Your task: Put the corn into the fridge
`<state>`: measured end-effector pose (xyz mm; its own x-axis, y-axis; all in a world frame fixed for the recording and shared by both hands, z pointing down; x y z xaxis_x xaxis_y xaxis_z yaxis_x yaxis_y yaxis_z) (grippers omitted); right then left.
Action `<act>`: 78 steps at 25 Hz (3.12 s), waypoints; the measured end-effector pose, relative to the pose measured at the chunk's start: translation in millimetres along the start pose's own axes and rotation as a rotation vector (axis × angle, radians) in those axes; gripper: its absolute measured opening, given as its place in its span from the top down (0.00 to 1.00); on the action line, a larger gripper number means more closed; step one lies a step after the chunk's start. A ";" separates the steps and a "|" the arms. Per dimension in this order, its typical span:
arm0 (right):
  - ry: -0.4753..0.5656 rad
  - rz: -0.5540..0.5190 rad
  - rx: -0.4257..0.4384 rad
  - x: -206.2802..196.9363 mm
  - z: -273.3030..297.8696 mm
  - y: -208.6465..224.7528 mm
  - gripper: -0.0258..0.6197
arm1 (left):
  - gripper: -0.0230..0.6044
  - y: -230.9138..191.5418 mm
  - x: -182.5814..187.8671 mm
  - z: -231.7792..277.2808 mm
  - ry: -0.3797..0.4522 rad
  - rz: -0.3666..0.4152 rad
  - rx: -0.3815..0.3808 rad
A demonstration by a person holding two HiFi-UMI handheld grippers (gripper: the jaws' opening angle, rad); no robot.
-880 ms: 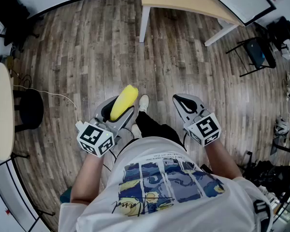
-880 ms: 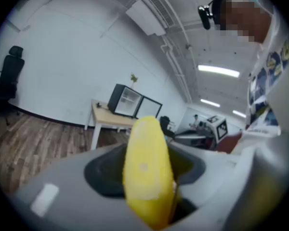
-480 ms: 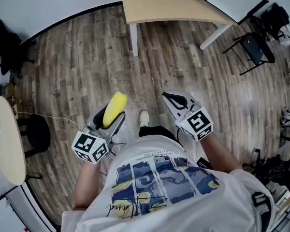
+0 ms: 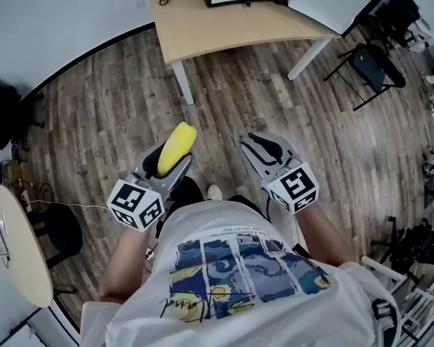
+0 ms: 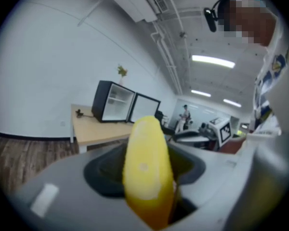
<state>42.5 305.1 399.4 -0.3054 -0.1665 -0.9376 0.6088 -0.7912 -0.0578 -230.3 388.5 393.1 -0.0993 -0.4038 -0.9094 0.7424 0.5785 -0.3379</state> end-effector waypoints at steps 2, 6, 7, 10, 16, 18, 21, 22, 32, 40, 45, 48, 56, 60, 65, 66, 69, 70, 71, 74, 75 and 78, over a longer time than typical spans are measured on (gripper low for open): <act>-0.001 0.033 -0.059 -5.0 -4.3 9.8 0.85 | 0.57 -13.6 13.4 23.9 -0.018 0.013 -0.030; -0.030 0.092 -0.140 -20.6 -4.1 34.9 0.92 | 0.57 -39.7 36.3 74.8 -0.028 0.032 -0.078; -0.045 0.101 -0.156 -24.7 -1.2 42.4 0.93 | 0.57 -47.4 40.4 87.5 -0.029 0.033 -0.090; -0.096 0.134 -0.190 -34.4 6.7 59.3 0.94 | 0.57 -67.9 46.5 118.1 -0.036 0.019 -0.113; -0.109 0.118 -0.259 -7.5 40.5 105.9 0.94 | 0.57 -125.5 85.0 193.0 -0.032 0.022 -0.159; -0.105 0.121 -0.269 5.4 57.6 128.6 0.94 | 0.57 -141.6 107.2 217.9 -0.031 0.043 -0.175; -0.098 0.114 -0.278 23.5 84.6 161.6 0.94 | 0.57 -166.2 136.7 253.0 -0.033 0.075 -0.197; -0.093 0.114 -0.282 28.6 93.8 172.5 0.94 | 0.57 -174.8 146.0 264.0 -0.034 0.086 -0.204; -0.091 0.124 -0.297 48.8 154.0 261.6 0.94 | 0.57 -240.4 212.0 371.4 -0.030 0.143 -0.206; -0.057 0.116 -0.219 50.1 179.5 377.2 0.94 | 0.57 -275.8 268.5 479.2 -0.019 0.189 -0.095; -0.057 0.092 -0.154 54.1 190.1 445.1 0.94 | 0.57 -293.0 304.4 535.0 -0.008 0.220 -0.012; -0.051 0.084 -0.126 55.6 198.8 468.5 0.94 | 0.57 -308.2 317.9 558.2 -0.012 0.229 0.025; -0.039 0.084 -0.078 45.2 203.6 532.8 0.94 | 0.57 -328.7 354.4 621.6 -0.027 0.271 0.122; -0.030 0.087 -0.059 42.4 207.9 557.2 0.94 | 0.57 -346.8 372.3 648.6 -0.050 0.285 0.160; -0.025 0.091 -0.038 37.6 211.5 579.3 0.94 | 0.57 -371.8 386.5 682.2 -0.093 0.321 0.216; -0.024 0.093 -0.036 36.5 211.6 582.5 0.94 | 0.57 -375.8 388.9 687.7 -0.103 0.329 0.226; -0.024 0.101 -0.033 32.0 210.8 590.9 0.94 | 0.57 -384.6 396.1 701.0 -0.133 0.364 0.256; -0.025 0.104 -0.032 30.5 210.2 593.0 0.94 | 0.57 -387.0 398.1 704.4 -0.143 0.375 0.266; -0.025 0.105 -0.032 29.4 209.6 595.2 0.94 | 0.57 -389.2 400.0 707.6 -0.154 0.385 0.274; -0.024 0.108 -0.034 27.4 207.6 601.8 0.94 | 0.57 -395.3 404.6 716.7 -0.202 0.425 0.303; -0.024 0.108 -0.035 26.8 206.8 603.6 0.94 | 0.57 -397.2 405.4 719.5 -0.221 0.441 0.313; -0.024 0.111 -0.037 24.3 205.2 608.0 0.94 | 0.57 -403.4 407.2 729.4 -0.265 0.475 0.330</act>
<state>255.0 -300.7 411.9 -0.2520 -0.2666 -0.9303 0.6665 -0.7448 0.0328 -87.0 -526.2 335.8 0.4268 -0.3429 -0.8368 0.8344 0.5062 0.2182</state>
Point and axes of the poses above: the fingertips, and each gripper's own axes: z forward along the fingers, y to its right, x out of its top, the point moved 10 cm from there along -z, backward along the fingers, and after that the axes turned 11 degrees about -x, right-handed, at the moved point
